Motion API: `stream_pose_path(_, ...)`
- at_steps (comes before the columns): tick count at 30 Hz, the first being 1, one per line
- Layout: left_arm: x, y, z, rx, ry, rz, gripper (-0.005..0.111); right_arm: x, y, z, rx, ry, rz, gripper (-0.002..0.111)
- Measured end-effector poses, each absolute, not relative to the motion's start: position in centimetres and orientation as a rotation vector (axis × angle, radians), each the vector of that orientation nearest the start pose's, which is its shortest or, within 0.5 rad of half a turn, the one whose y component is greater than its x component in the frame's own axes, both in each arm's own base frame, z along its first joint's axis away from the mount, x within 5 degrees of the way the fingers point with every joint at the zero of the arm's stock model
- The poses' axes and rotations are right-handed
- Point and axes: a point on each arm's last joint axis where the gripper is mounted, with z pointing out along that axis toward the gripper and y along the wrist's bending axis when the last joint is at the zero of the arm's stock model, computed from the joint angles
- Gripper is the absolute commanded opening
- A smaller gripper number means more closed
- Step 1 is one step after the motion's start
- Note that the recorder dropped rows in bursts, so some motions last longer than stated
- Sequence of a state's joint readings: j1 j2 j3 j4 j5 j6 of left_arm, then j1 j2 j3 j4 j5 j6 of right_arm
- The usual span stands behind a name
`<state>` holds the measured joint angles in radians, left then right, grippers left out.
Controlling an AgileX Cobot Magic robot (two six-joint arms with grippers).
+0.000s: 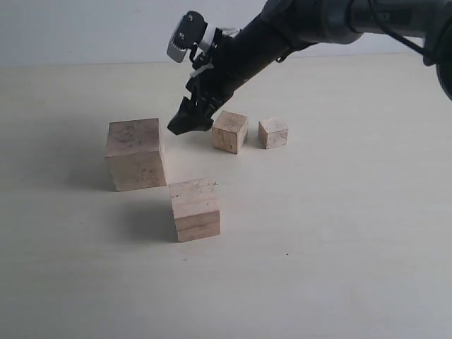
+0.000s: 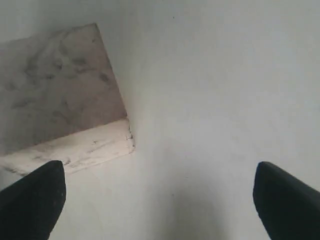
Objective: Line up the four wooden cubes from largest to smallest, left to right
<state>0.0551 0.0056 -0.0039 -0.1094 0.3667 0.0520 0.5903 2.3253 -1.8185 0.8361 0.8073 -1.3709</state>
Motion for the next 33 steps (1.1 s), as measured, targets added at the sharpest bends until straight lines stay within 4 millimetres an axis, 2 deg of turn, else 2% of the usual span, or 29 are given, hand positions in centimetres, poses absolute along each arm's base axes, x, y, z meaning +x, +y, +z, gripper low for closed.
stream_pose_path(4, 5.3, -0.1, 18.1, -0.07, 1.849, -0.033, 0.0, 38.9, 32.0, 13.2, -1.648, 1.906, 0.694, 0.095)
stream_pose_path(7, 5.3, -0.1, 18.1, -0.07, 1.849, -0.033, 0.0, 38.9, 32.0, 12.8, -1.642, 1.916, 0.702, 0.095)
stream_pose_path(33, 5.3, -0.1, 18.1, -0.07, 1.849, -0.033, 0.0, 37.6, 32.4, 13.2, -1.653, 1.932, 0.913, 0.095)
